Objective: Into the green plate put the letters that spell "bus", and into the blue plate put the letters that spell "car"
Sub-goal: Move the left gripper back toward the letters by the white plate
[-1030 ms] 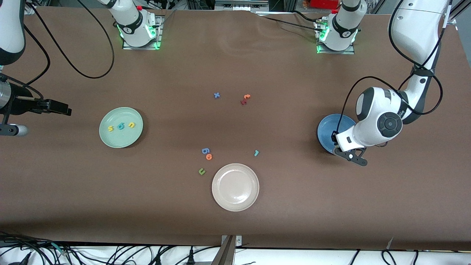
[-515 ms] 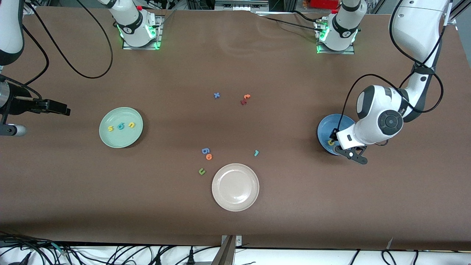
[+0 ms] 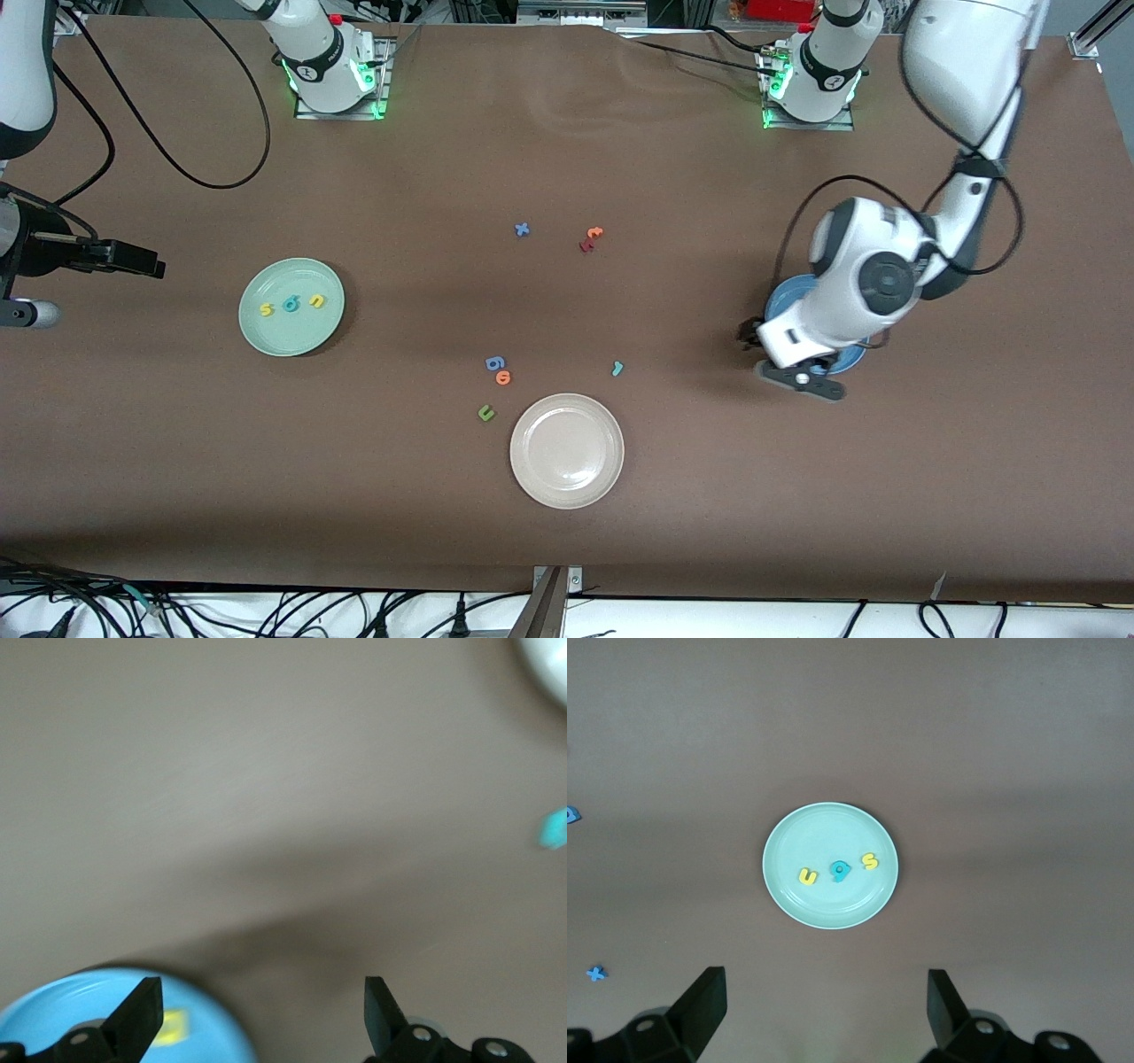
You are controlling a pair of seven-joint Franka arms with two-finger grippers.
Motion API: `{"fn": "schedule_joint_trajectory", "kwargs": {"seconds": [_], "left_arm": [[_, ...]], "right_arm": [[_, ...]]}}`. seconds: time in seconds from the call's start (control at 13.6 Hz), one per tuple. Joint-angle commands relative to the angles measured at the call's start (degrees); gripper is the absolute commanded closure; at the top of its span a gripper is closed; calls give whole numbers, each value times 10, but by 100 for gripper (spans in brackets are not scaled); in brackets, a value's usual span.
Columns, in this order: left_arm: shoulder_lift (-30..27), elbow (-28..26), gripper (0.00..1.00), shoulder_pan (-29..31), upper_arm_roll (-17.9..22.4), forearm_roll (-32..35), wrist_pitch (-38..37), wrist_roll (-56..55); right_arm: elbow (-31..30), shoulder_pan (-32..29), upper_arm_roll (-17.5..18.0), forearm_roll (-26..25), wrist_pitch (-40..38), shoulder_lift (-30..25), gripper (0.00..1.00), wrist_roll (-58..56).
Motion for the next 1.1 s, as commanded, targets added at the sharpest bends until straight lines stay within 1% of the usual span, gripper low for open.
{"fn": "schedule_joint_trajectory", "kwargs": {"seconds": [0.0,0.07,0.15,0.29,0.37,0.44,0.81,0.88,1.03], "left_arm": [[64,87,0,-58,8,-6,-12,-69],[79,110,0,-72,8,-6,-18,-87],[98,142,0,-88,8,-6,-44,-98],[154,244,0,-117,9,-10,-114,-141],[187,293,0,-132,9,-10,-125,-166],[212,324,0,-145,10,-9,-125,-185],[273,387,0,-161,12,-9,-124,-192],[282,396,1,-167,14,-9,-123,-198],[289,397,3,-179,26,-9,-119,-202]], "right_arm": [[-15,-2,5,-9,7,-15,0,-2],[-15,-3,5,-10,7,-15,0,-3],[-15,-3,5,-10,8,-15,0,-4],[-15,-1,5,-10,8,-15,0,-2],[-15,-1,6,-10,9,-15,0,-2],[-15,-2,5,-10,9,-15,0,-2],[-15,-3,5,-10,9,-15,0,-2],[-15,-3,6,-9,10,-14,0,-3],[-15,-3,5,-9,10,-14,0,-5]]}}
